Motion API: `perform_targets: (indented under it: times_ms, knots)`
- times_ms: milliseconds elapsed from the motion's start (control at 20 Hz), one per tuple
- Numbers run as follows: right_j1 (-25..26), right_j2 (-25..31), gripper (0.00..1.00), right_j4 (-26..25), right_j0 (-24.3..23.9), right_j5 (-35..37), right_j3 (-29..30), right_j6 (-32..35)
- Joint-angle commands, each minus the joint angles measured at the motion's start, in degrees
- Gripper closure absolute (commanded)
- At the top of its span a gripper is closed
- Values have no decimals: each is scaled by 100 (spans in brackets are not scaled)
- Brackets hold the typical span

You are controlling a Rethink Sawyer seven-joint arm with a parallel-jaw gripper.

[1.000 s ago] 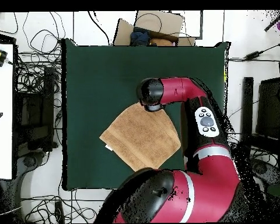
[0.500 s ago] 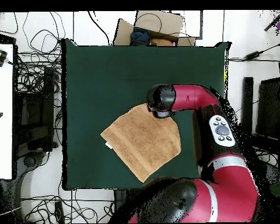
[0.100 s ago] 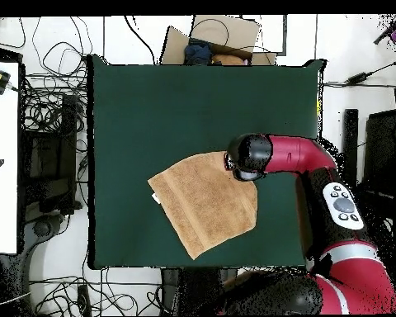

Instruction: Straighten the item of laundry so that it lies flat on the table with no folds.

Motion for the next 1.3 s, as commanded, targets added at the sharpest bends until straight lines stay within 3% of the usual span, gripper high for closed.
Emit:
perform_targets:
  times_ms: [50, 800, 950, 1300]
  knots:
    - [24, 178, 0, -131, 58, -227, 623, -153]
    - [167, 232, 0, -111, -53, -415, 620, -124]
    - [451, 141, 0, -286, -81, -691, 545, -82]
    - [-121, -149, 0, -175, 14, -313, 1054, 147]
